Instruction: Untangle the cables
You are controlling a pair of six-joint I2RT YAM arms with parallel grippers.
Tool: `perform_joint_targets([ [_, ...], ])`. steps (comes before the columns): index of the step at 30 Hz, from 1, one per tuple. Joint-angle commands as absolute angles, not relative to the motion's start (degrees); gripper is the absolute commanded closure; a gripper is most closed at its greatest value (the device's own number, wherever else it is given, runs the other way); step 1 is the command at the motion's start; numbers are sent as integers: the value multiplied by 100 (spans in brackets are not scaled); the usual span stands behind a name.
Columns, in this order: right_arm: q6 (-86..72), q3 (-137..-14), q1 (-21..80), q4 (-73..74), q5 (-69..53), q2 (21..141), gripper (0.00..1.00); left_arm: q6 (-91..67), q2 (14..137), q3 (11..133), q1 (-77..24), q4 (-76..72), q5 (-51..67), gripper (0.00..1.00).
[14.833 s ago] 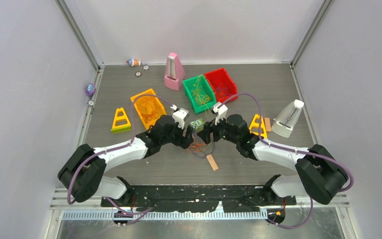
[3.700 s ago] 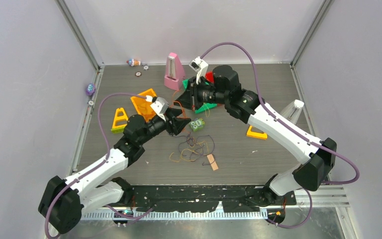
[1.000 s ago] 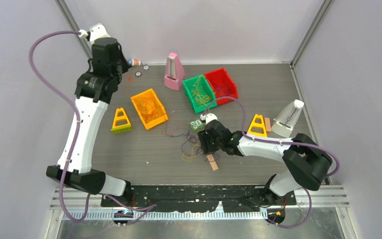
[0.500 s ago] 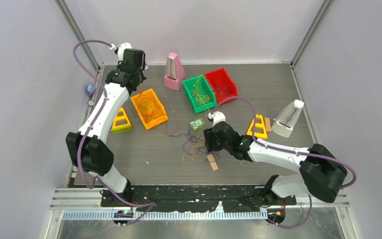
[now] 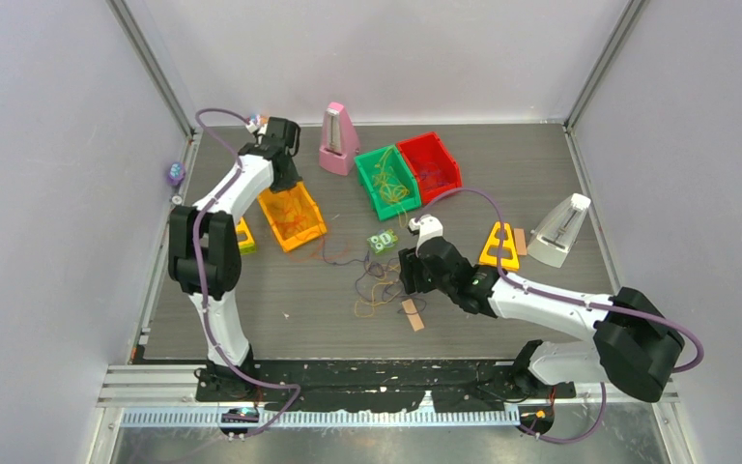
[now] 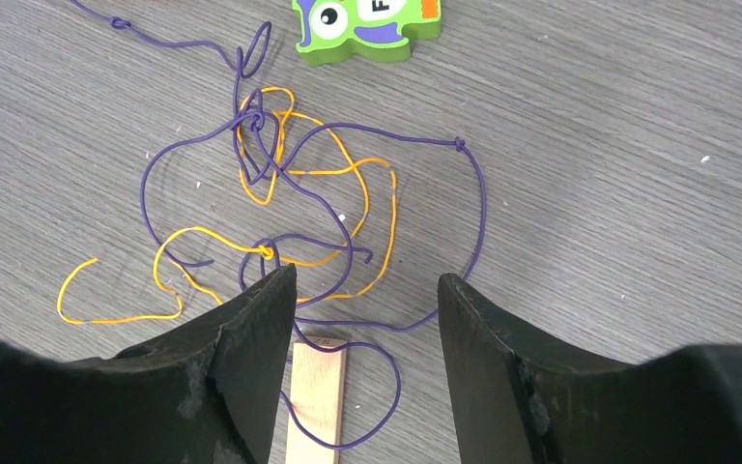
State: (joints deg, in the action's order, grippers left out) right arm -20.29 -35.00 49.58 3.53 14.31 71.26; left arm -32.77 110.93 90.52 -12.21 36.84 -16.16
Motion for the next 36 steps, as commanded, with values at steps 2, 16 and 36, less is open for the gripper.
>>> perform_joint_targets([
  [2, -2038, -3526, 4939, 123, 1590, 6905, 39, -3589, 11162, 8953, -1182, 3905, -878, 100],
  [16, -2067, -3452, 4921, 191, 1582, 6681, 39, -3346, 11660, 9886, -1065, 4900, -814, 30],
  [36, -1958, -3476, 4874, 79, 1240, 6671, 36, -3207, 8269, 6080, -1623, 3138, -329, 9],
])
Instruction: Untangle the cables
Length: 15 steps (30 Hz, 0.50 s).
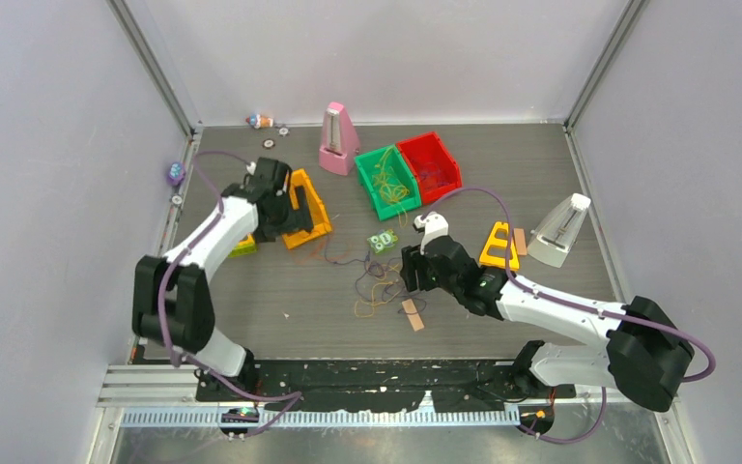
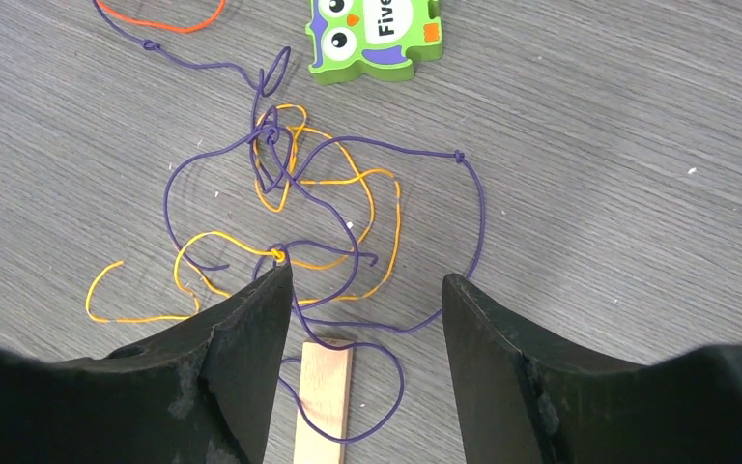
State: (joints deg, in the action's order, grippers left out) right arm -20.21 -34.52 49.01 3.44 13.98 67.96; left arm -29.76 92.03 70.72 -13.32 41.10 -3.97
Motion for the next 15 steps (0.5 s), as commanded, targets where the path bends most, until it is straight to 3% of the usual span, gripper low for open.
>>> perform_joint_targets([
  [1, -1937, -3495, 4876, 57, 1183, 6688, 36, -3319, 8036, 5695, -1659, 2822, -280, 9],
  [6, -1789, -3739, 4878, 37, 795, 7039, 32, -3804, 7520, 4376, -1632, 1328, -580, 17],
  [13, -1689, -3979, 4876, 62, 663, 7103, 31, -3915, 8696, 4775, -1442, 1198, -203, 32],
  [15, -1695, -3971, 4878, 62, 700, 7050, 31, -3960, 8873, 4808, -1446, 1164, -214, 40],
])
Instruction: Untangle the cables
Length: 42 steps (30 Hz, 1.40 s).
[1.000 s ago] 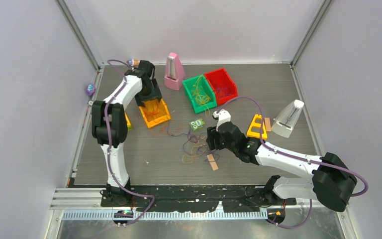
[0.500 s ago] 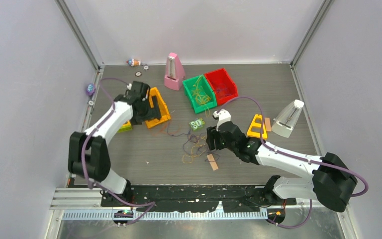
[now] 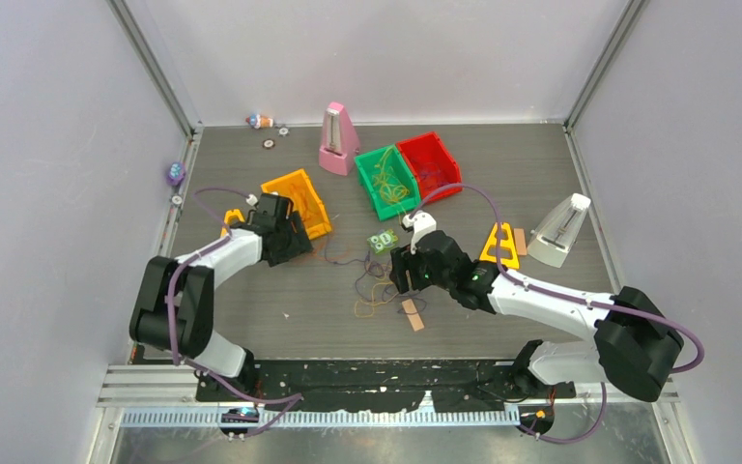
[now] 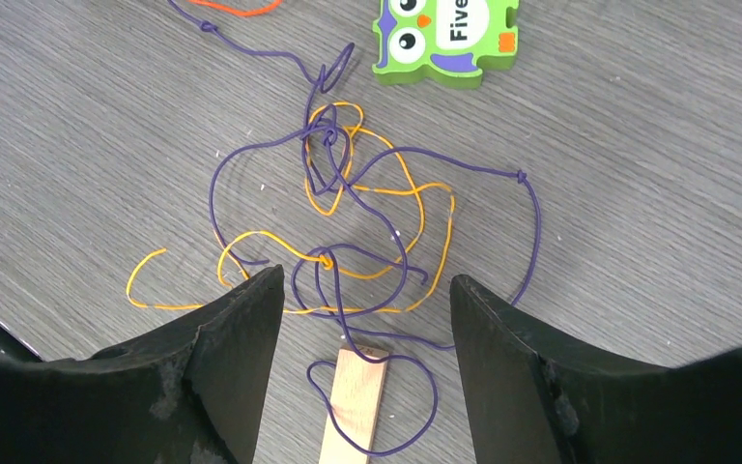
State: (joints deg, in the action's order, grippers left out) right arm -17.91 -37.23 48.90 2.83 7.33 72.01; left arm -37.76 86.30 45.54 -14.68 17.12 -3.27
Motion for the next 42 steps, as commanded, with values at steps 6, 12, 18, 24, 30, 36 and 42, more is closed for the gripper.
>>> perform_joint_targets([
  [6, -1724, -3956, 4878, 62, 723, 7094, 31, -3887, 8616, 4907, -1450, 1486, -191, 100],
  [12, -1730, -3983, 4875, 39, 688, 7206, 31, -3253, 8337, 6124, -1434, 2932, 143, 100],
  [18, -1711, -4037, 4870, 38, 642, 7305, 31, -2599, 9368, 8183, -1372, 4466, -334, 100],
  [24, -1800, -4005, 4870, 38, 596, 7247, 31, -2543, 10630, 9195, -1359, 4605, -1262, 100],
  [30, -1763, -3917, 4869, 62, 683, 7150, 31, -2415, 11735, 10028, -1358, 5193, -1929, 100],
  [36, -1769, -3939, 4861, 55, 693, 7199, 31, -2315, 11995, 10161, -1346, 5248, -2104, 100],
  [42, -1794, -3976, 4860, 66, 639, 7249, 31, -2263, 12013, 10178, -1314, 5308, -2195, 94],
])
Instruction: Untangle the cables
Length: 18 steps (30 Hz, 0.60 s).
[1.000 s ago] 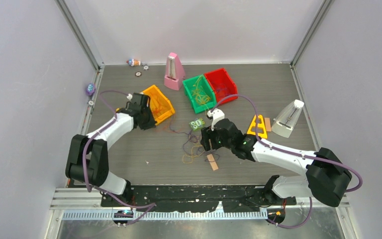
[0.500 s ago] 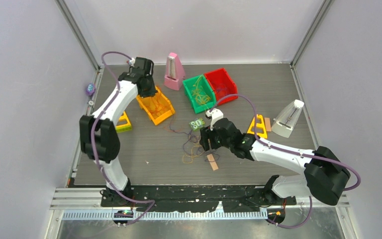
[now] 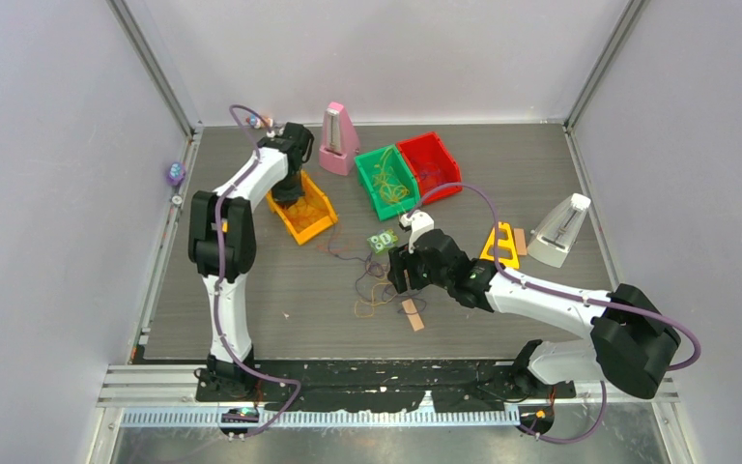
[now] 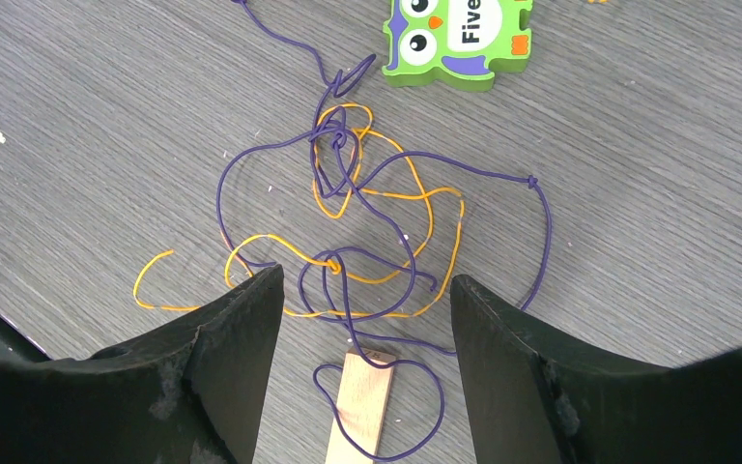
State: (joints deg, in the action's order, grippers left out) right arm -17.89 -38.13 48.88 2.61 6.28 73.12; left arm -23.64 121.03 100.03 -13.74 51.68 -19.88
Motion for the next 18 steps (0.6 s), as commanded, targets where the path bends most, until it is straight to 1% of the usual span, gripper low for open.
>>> perform_joint_targets([
  [1, -1804, -3974, 4860, 63, 654, 7244, 31, -2253, 12014, 10149, -1308, 5304, -2244, 94],
  [4, -1811, -3983, 4863, 64, 640, 7257, 31, -2254, 12039, 10101, -1239, 5299, -2368, 93],
  [5, -1815, -3982, 4861, 77, 619, 7274, 31, -2296, 11996, 10078, -1216, 5283, -2397, 90],
  [9, -1819, -3984, 4865, 98, 605, 7277, 30, -2335, 11337, 9472, -1233, 4569, -2031, 62],
  [11, -1817, -4002, 4861, 103, 595, 7294, 29, -2344, 10877, 9062, -1235, 4154, -1780, 45],
  [12, -1805, -4033, 4863, 109, 568, 7308, 28, -2345, 10619, 8929, -1231, 4028, -1632, 38],
  [13, -1794, -4060, 4862, 113, 530, 7355, 27, -2347, 10470, 8827, -1239, 3933, -1487, 32],
  [18, -1494, -4655, 4900, 282, -56, 7951, 23, -2331, 9747, 8482, -1446, 3755, -1157, 14],
])
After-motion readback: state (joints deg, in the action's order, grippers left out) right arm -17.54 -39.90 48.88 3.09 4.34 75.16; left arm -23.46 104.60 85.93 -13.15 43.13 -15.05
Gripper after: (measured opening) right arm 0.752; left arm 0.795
